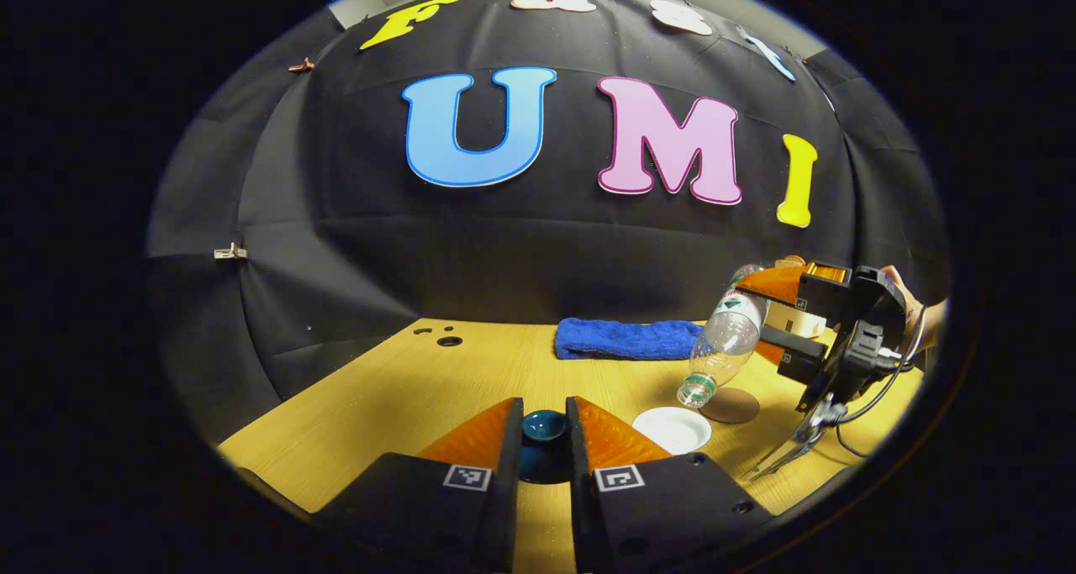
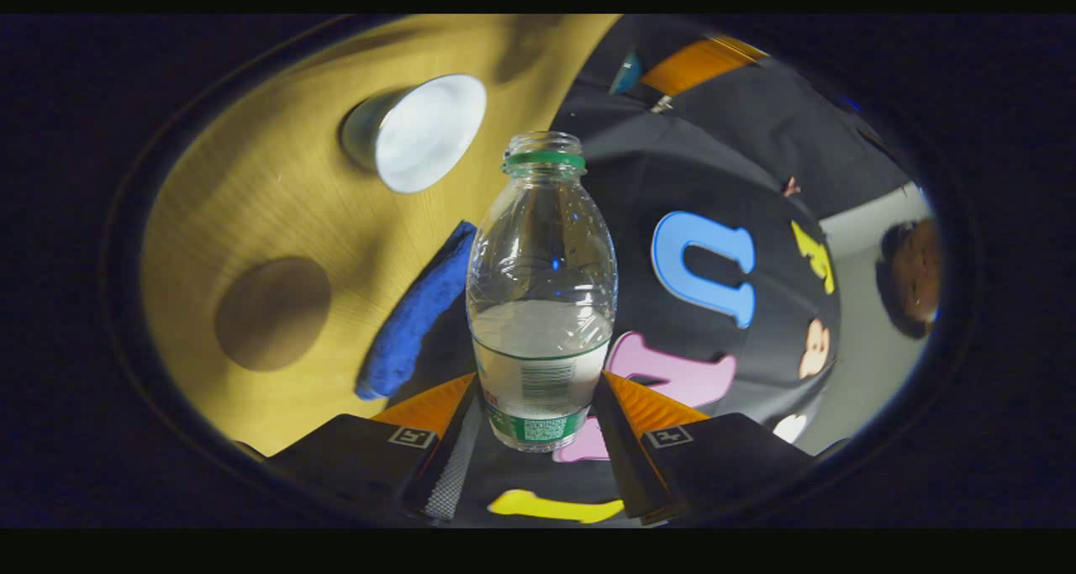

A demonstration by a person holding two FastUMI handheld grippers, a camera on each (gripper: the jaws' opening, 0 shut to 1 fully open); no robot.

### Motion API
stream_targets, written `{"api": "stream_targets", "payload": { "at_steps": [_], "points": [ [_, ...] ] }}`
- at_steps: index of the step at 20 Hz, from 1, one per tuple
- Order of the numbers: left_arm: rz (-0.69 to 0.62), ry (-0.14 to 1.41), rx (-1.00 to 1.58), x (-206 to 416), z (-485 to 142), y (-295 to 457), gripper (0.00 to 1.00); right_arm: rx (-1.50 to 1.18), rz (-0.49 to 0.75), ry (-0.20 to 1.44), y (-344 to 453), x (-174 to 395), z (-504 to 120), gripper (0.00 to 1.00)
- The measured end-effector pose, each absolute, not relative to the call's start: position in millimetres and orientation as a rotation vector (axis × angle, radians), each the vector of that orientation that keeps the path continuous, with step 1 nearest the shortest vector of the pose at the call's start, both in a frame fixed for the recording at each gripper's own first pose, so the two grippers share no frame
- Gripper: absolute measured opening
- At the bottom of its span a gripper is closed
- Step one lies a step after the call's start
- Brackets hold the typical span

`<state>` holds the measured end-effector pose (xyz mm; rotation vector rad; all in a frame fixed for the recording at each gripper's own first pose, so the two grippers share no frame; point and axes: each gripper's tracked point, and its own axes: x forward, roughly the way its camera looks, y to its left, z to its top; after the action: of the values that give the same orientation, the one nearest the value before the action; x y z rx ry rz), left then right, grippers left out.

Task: Open the teacup lid with one hand, grasp the water bottle and pour water into the teacup with the other hand; after pouring, place the water bottle on the coaster and then close the teacup lid.

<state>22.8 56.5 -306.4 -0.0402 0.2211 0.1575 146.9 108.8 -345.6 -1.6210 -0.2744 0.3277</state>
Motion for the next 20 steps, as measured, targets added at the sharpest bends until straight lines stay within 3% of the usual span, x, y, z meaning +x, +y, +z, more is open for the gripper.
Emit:
{"api": "stream_targets", "payload": {
  "at_steps": [2,3,10,11,13,14,18,19,20],
  "points": [
    [0.156,0.226,-0.039,23.4,-308.1,55.2,0.27,-1.47,0.367,-0.186,110.5,138.6,-361.1,0.75],
    [0.156,0.228,-0.037,23.7,-308.1,54.7,0.3,-1.398,0.382,-0.146,111.8,135.5,-367.2,0.75],
    [0.143,0.23,-0.032,30.9,-307.9,44.1,0.27,-0.778,0.455,0.098,130.0,109.1,-391.1,0.76],
    [0.14,0.23,-0.033,32.5,-307.0,41.9,0.3,-0.672,0.464,0.121,136.0,109.2,-394.5,0.75],
    [0.133,0.23,-0.034,35.4,-307.0,36.3,0.27,-0.519,0.452,0.16,142.8,106.0,-401.2,0.75],
    [0.13,0.23,-0.036,36.7,-307.6,32.7,0.3,-0.446,0.451,0.181,148.3,105.4,-405.6,0.75],
    [0.117,0.235,-0.04,40.9,-308.4,21.3,0.3,-0.162,0.448,0.258,161.7,90.2,-411.2,0.75],
    [0.114,0.234,-0.039,42.4,-308.2,18.7,0.27,-0.095,0.456,0.269,165.2,86.6,-408.9,0.75],
    [0.11,0.234,-0.037,43.9,-308.6,16.7,0.3,-0.042,0.458,0.281,169.9,85.7,-411.6,0.75]
  ]
}}
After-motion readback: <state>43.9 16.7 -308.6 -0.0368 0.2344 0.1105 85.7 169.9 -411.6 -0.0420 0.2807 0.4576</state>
